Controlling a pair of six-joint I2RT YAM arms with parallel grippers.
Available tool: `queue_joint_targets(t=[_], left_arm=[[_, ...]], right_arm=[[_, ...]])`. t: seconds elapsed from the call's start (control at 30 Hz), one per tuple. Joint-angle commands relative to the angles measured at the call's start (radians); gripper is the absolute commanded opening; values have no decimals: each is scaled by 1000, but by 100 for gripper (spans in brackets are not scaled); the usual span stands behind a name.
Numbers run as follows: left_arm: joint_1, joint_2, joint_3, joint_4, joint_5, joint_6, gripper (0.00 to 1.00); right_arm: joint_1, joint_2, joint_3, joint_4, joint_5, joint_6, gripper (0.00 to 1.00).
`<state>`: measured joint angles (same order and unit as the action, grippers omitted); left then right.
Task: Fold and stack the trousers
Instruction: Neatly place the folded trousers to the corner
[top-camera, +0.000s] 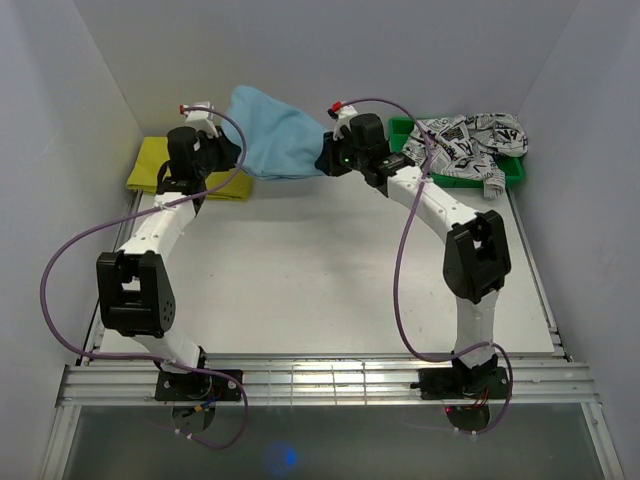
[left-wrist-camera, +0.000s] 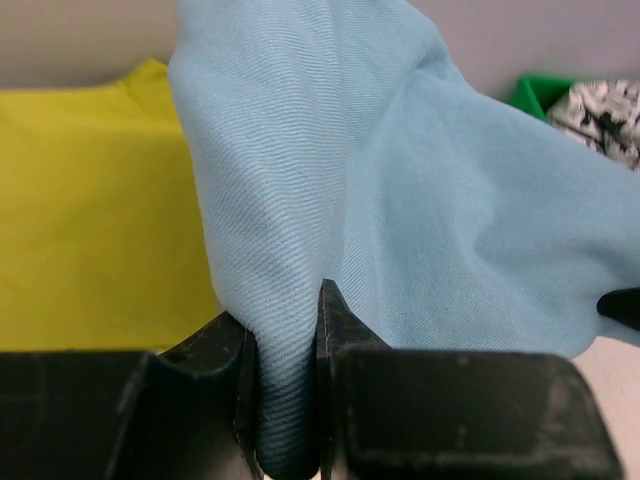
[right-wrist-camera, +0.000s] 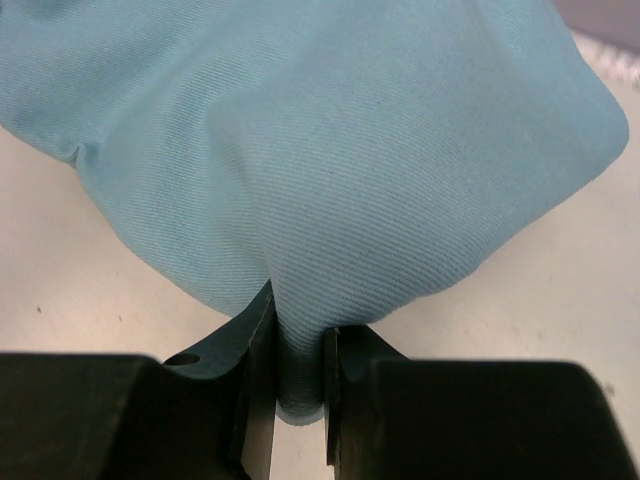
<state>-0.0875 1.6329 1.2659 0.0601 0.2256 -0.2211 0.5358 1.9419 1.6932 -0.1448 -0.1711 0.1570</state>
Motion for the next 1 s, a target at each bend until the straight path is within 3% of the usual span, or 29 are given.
queue_joint_targets(t=[0.0,0.33,0.6,0.8,0.87,0.93,0.97], left_arm=[[84,-25,95,191,-17,0,0],[310,57,90,461,-43,16,0],[442,177,61,691,-87,9,0],[531,358,36,751,-92,58,0],[540,451,53,744,-109,77,0],[549,510,87,731,-106,84,0],[549,539,102,730,-111,101,0]], right_arm=[[27,67,175,175,25,-28,8],[118,483,615,347,67,-40,8],[194,693,698,657,182,-93,8],[225,925,787,835,262,-111,8],[228,969,786,870,281,-103,20],[227,980,799,873,317,-121,51],[227,980,804,866,315,-125,62]])
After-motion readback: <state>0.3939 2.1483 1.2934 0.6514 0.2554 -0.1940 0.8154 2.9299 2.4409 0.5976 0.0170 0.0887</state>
